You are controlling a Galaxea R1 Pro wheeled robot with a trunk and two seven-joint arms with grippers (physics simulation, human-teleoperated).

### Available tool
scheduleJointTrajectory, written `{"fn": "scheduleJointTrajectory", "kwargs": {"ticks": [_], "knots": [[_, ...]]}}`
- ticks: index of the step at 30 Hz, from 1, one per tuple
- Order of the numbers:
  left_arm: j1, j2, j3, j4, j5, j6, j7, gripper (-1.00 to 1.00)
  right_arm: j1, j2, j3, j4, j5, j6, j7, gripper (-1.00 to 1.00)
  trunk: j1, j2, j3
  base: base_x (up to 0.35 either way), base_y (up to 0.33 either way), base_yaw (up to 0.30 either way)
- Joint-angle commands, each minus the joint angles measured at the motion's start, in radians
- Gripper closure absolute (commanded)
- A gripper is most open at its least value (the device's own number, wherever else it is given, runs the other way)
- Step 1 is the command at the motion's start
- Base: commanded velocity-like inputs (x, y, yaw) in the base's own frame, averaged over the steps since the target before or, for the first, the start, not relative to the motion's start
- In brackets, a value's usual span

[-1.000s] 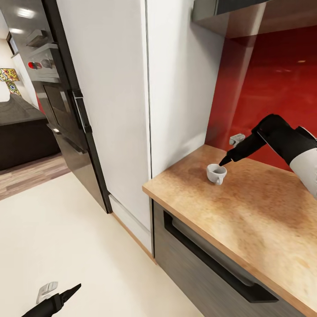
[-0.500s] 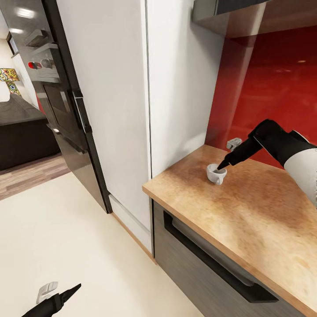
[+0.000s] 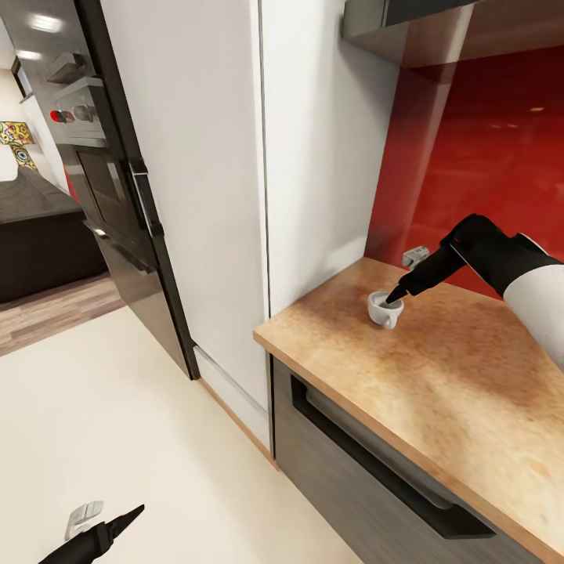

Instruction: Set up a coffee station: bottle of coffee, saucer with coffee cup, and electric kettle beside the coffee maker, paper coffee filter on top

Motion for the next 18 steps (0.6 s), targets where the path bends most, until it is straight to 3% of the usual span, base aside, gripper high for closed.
{"fn": "scheduleJointTrajectory", "kwargs": {"ticks": [1, 18], "knots": [[-0.001, 0.000, 0.008, 0.001, -0.009, -0.007, -0.002, -1.00, -0.001, -0.001, 0.001, -0.002, 0.010, 0.003, 0.009, -1.00, 0.000, 0.000, -0.001, 0.000, 0.000, 0.000], [-0.001, 0.000, 0.008, 0.001, -0.009, -0.007, -0.002, -1.00, -0.001, 0.000, 0.001, 0.022, 0.008, -0.013, 0.009, -1.00, 0.000, 0.000, -0.001, 0.000, 0.000, 0.000]]}}
